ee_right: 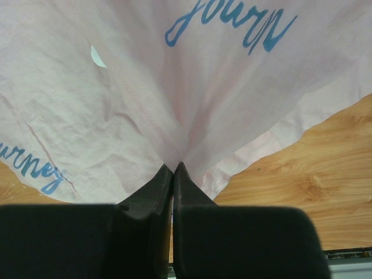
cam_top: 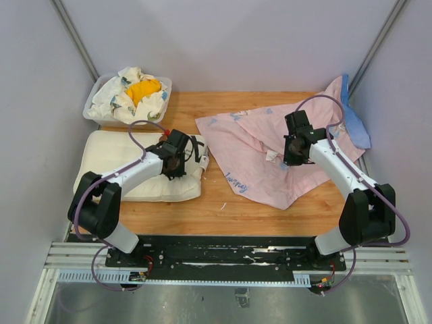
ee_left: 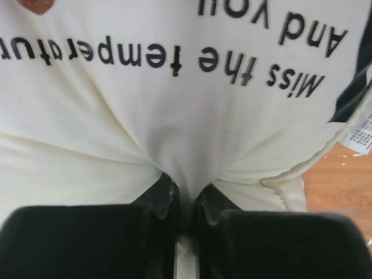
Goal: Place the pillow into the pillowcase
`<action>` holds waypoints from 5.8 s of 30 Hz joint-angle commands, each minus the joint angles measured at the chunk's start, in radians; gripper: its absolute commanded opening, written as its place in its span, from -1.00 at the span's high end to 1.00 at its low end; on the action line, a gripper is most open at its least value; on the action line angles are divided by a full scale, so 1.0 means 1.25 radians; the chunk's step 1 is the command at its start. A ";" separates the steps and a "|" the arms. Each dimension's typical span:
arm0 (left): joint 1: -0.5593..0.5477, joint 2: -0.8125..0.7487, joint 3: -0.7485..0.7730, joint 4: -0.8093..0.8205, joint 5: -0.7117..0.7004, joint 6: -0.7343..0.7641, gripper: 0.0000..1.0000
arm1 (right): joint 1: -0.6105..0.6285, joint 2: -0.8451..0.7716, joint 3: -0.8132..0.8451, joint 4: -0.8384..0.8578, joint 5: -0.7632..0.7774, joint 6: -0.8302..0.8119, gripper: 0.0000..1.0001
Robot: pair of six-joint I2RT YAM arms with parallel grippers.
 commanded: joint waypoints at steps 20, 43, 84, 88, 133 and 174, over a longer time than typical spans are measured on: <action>-0.184 -0.093 0.249 -0.241 0.139 0.033 0.99 | 0.010 -0.025 0.025 -0.022 0.006 0.025 0.99; -0.296 0.166 0.452 -0.136 0.194 0.078 1.00 | 0.021 -0.037 0.070 -0.040 -0.020 0.032 0.99; -0.253 0.493 0.830 -0.283 0.237 0.067 1.00 | 0.039 -0.126 -0.022 -0.008 -0.056 0.039 0.99; -0.215 0.468 0.842 -0.270 0.277 0.051 1.00 | 0.042 -0.137 -0.039 -0.009 -0.053 0.040 0.98; -0.147 0.651 1.082 -0.256 0.302 -0.077 0.99 | 0.231 -0.055 0.085 -0.013 -0.084 0.062 0.99; -0.045 0.580 1.071 -0.203 0.452 -0.123 1.00 | 0.295 0.062 0.144 0.087 -0.156 0.014 0.99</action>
